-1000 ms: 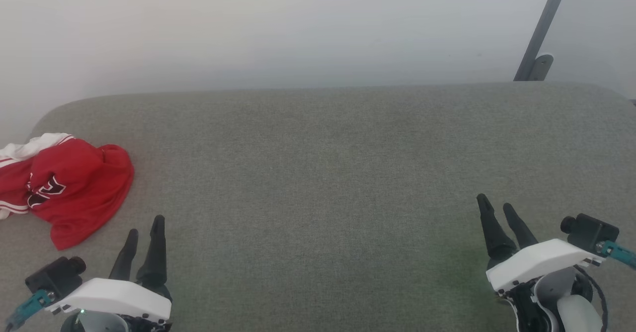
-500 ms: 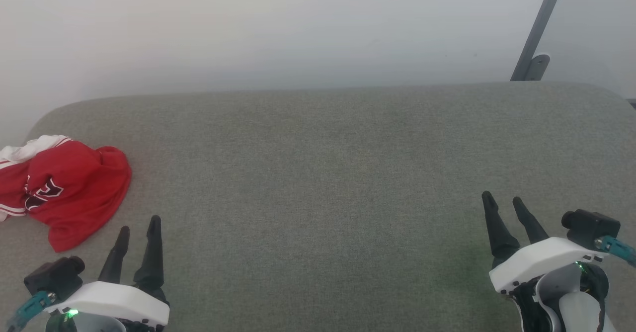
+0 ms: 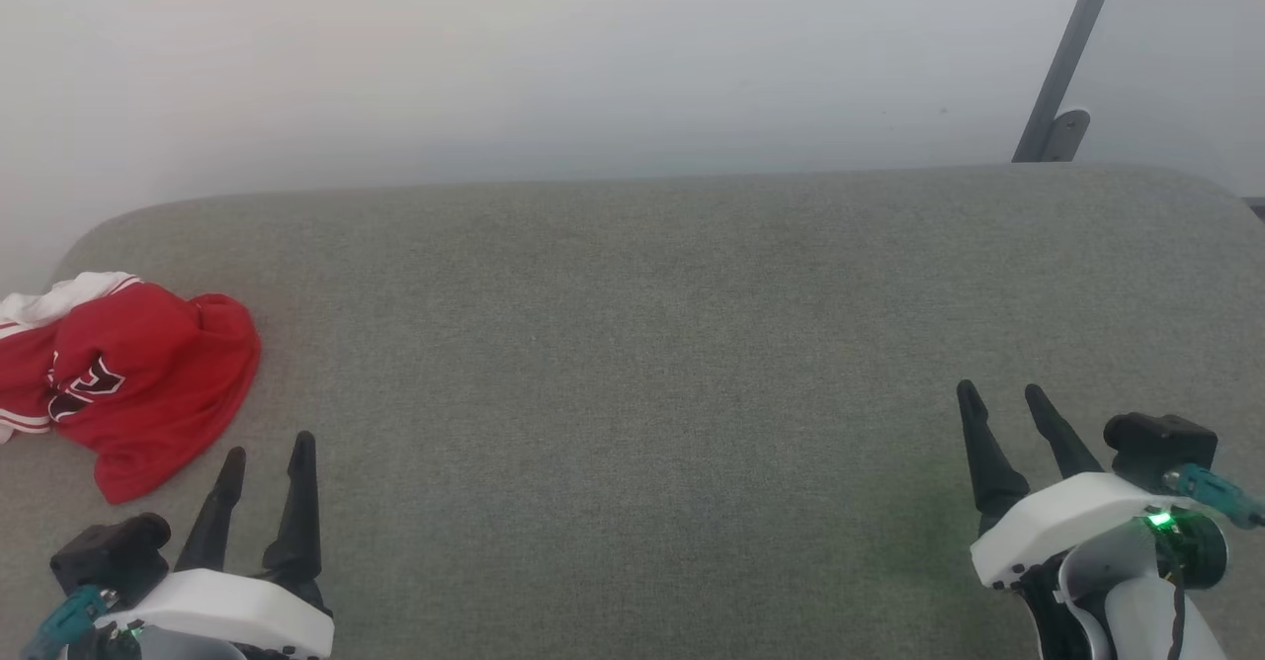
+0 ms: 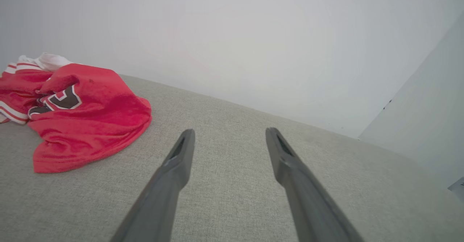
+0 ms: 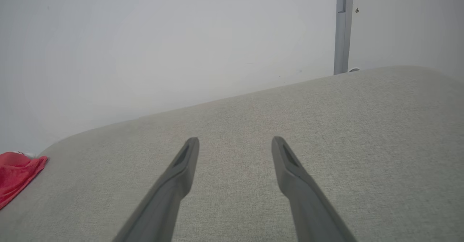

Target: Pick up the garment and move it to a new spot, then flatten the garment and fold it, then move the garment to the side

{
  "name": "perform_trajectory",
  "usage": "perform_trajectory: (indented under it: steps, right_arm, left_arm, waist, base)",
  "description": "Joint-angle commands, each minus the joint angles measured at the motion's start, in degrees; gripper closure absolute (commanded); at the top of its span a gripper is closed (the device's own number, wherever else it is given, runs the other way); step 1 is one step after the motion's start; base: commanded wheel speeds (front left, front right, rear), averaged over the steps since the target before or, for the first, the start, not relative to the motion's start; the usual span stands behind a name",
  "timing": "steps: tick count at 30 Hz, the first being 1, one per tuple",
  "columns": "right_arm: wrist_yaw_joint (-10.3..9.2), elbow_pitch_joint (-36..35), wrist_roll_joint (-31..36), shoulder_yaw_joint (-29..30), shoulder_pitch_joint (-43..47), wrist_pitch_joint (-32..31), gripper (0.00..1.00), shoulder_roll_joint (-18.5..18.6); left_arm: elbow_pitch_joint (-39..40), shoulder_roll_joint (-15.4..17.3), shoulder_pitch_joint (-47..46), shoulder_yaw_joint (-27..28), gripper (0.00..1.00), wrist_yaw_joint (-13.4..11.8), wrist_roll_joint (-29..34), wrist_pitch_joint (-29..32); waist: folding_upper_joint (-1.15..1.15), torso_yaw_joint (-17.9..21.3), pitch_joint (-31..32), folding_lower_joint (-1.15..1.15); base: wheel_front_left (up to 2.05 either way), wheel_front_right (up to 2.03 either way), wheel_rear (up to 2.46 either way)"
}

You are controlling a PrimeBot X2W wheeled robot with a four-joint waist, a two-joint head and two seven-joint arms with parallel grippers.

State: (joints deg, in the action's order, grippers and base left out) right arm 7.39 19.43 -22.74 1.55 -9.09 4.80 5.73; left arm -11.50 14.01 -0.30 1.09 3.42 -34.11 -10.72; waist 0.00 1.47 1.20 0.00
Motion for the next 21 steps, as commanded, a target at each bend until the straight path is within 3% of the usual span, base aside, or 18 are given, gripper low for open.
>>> perform_trajectory:
  steps: [1, 21]
  right_arm:
    - [0.15, -0.5, 1.7, -0.2, -0.6, 0.7, 0.0, 0.3]
    - [0.16, -0.6, 11.2, -0.2, -0.9, 2.0, 0.0, 0.2]
  left_arm:
    - [0.5, 0.5, 0.2, 0.2, 0.0, 0.4, 1.9, -0.6]
    - [0.7, 1.6, 1.2, -0.3, 0.0, 0.9, 9.0, -2.8]
  waist:
    - [0.0, 0.0, 0.0, 0.0]
    - [0.0, 0.3, 0.3, 0.0]
  base:
    - [0.0, 0.0, 0.0]
    - [0.0, 0.0, 0.0]
